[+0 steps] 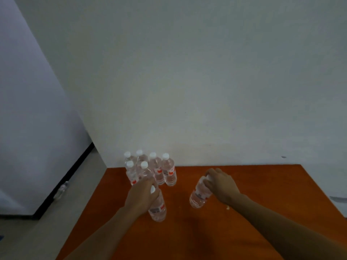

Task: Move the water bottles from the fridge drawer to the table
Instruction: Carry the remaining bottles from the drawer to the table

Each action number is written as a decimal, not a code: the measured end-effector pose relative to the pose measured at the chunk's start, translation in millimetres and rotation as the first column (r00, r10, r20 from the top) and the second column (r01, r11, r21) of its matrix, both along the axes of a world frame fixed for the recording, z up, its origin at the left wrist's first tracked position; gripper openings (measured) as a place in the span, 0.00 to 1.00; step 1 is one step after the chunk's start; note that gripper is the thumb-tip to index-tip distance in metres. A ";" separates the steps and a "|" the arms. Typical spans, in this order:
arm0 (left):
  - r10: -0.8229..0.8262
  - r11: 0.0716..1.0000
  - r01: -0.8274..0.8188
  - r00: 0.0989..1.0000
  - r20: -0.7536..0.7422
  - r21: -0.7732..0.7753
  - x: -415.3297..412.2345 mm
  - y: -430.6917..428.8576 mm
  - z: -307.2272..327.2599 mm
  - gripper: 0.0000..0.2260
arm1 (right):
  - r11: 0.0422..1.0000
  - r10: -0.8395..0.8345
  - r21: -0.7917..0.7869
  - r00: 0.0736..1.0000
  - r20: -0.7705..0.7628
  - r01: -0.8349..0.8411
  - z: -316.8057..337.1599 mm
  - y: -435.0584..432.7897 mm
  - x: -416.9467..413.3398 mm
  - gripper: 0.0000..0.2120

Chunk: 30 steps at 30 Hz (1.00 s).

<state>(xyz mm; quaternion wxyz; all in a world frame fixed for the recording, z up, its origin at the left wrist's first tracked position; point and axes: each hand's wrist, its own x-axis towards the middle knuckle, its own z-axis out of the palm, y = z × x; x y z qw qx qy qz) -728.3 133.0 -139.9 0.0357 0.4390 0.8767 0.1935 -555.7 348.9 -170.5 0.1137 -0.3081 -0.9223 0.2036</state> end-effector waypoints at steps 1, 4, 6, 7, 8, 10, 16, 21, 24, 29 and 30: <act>-0.013 1.000 0.013 1.000 0.001 0.006 -12.6 7.5 -1.9 0.05 | 1.000 -0.004 0.002 1.000 -0.004 0.004 0.9 2.0 -11.1 0.12; -0.039 0.999 0.039 0.999 0.016 -0.012 -44.7 30.5 -10.3 0.09 | 1.000 -0.020 0.010 1.000 0.014 0.020 4.1 10.4 -44.4 0.14; -0.049 0.999 0.049 0.998 0.028 -0.015 -61.1 45.8 -13.5 0.12 | 1.000 -0.013 0.016 1.000 0.028 0.012 2.7 19.7 -66.7 0.15; -0.061 0.998 0.062 0.998 0.035 -0.013 -69.1 53.4 -16.5 0.12 | 1.000 -0.003 0.020 1.000 0.031 0.003 0.3 25.1 -78.2 0.15; -0.077 0.997 0.078 0.996 0.039 -0.015 -76.8 60.6 -19.8 0.11 | 1.000 0.006 0.026 0.999 0.035 -0.007 -3.0 30.7 -89.6 0.14; -0.103 0.994 0.105 0.993 0.053 -0.025 -91.4 72.9 -28.2 0.09 | 0.999 0.022 0.031 0.999 0.045 -0.023 -10.7 41.0 -112.4 0.14; -0.152 0.982 0.162 0.983 0.104 -0.096 -131.2 100.5 -53.1 0.08 | 0.997 0.080 0.007 0.992 0.097 -0.081 -35.9 63.1 -170.3 0.14; -0.220 0.966 0.235 0.967 0.130 -0.110 -144.2 110.4 -65.2 0.13 | 0.992 0.126 -0.011 0.985 0.121 -0.126 -49.5 66.7 -190.7 0.16; -0.264 0.956 0.279 0.953 0.148 -0.092 -150.5 112.4 -72.2 0.16 | 0.995 0.087 -0.050 0.990 0.110 -0.082 -51.8 65.8 -194.9 0.18; -0.340 0.934 0.351 0.930 0.142 -0.064 -159.5 108.5 -73.8 0.19 | 0.990 -0.027 -0.137 0.993 0.115 0.042 -45.4 54.8 -193.7 0.25; -0.356 0.929 0.366 0.926 0.129 -0.062 -161.4 106.3 -71.0 0.19 | 0.986 -0.057 -0.148 0.991 0.125 0.075 -42.2 50.1 -191.9 0.27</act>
